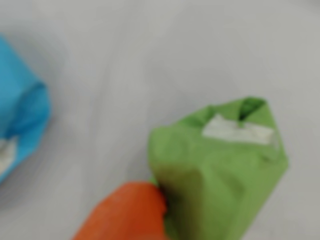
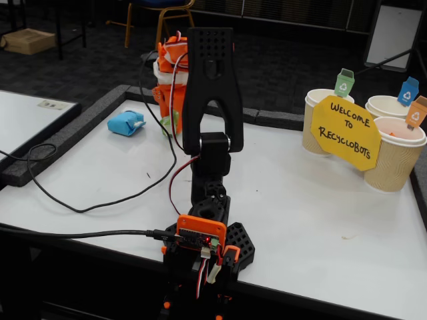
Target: Sort rubbish by color.
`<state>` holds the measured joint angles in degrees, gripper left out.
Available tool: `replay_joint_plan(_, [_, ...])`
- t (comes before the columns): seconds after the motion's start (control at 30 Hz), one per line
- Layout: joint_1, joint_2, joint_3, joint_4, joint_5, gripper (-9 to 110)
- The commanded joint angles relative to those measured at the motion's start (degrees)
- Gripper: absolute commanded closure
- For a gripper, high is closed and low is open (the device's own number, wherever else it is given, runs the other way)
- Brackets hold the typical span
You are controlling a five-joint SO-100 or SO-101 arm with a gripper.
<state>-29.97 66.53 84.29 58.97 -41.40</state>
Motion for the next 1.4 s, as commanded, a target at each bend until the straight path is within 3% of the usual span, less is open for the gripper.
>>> replay_joint_plan(0.0, [3.1,6.2,-8.1,1.1,1.5,101])
replay_joint_plan(0.7, [7.9,48.5,-6.8,27.9,11.0,101])
replay_joint_plan(1.07, [12.0,80.2,14.9,36.7,11.0,101])
replay_joint_plan(1.37, [23.0,97.8,29.3,37.4,11.0,101])
